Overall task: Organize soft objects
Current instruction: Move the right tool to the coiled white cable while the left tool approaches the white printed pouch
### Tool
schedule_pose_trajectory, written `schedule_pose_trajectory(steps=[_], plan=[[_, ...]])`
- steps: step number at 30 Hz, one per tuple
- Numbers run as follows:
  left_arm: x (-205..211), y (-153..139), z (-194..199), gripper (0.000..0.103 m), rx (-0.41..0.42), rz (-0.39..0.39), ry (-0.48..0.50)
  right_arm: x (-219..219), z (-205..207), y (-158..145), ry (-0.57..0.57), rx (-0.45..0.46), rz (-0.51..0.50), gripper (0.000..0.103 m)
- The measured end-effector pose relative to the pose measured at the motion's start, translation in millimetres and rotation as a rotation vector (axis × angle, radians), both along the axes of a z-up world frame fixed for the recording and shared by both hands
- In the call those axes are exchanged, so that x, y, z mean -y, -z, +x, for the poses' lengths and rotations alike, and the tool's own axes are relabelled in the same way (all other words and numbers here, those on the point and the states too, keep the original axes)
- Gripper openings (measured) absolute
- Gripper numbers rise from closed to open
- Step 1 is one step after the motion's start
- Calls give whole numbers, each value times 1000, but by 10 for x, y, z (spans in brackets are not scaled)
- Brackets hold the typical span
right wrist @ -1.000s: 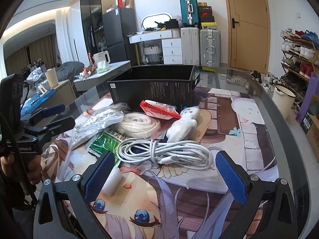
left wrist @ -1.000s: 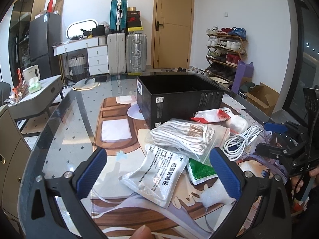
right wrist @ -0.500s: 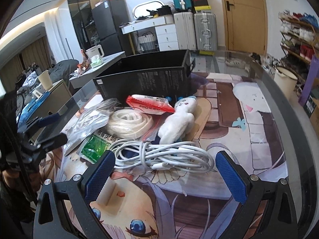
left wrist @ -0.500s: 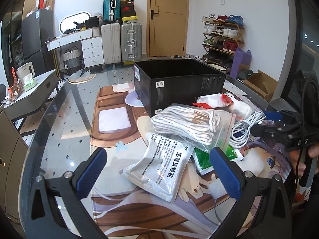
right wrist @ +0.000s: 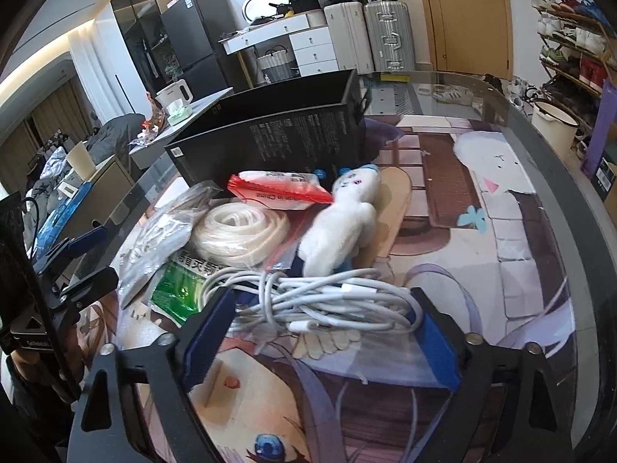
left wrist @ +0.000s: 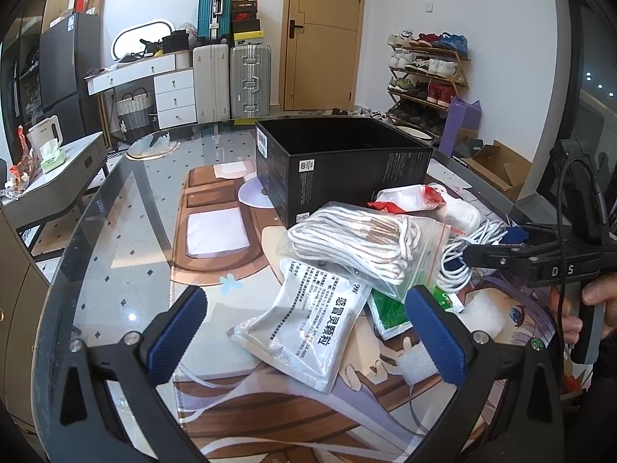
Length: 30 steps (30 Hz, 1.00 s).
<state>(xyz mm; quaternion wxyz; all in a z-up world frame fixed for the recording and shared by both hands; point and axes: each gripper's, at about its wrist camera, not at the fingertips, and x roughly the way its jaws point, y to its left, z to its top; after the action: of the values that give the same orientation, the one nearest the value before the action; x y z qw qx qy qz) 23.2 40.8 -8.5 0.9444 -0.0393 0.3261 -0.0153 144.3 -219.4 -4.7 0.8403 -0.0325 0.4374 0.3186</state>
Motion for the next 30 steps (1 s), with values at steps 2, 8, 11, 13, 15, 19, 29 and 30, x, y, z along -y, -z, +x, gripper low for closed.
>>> schedule_pose_trajectory(steps=[2, 8, 11, 13, 15, 19, 29, 30], plan=[[-6, -4, -8, 103, 2, -1, 1, -6, -8, -1, 4, 8, -3, 80], [-7, -13, -10, 103, 1, -1, 3, 61, -84, -30, -3, 32, 16, 73], [-10, -16, -16, 103, -4, 4, 5, 119, -128, -55, 1, 51, 19, 73], [-8, -16, -24, 103, -10, 6, 8, 169, -144, -65, 9, 57, 24, 72], [6, -3, -26, 103, -23, 13, 12, 235, -151, -77, 22, 59, 38, 72], [2, 41, -11, 103, -52, 25, 14, 349, -161, -126, 41, 75, 66, 72], [-123, 115, 76, 103, -118, 40, -32, 356, -190, -182, 33, 90, 84, 72], [-120, 118, 82, 103, -122, 56, -32, 358, -195, -189, 34, 93, 85, 72]])
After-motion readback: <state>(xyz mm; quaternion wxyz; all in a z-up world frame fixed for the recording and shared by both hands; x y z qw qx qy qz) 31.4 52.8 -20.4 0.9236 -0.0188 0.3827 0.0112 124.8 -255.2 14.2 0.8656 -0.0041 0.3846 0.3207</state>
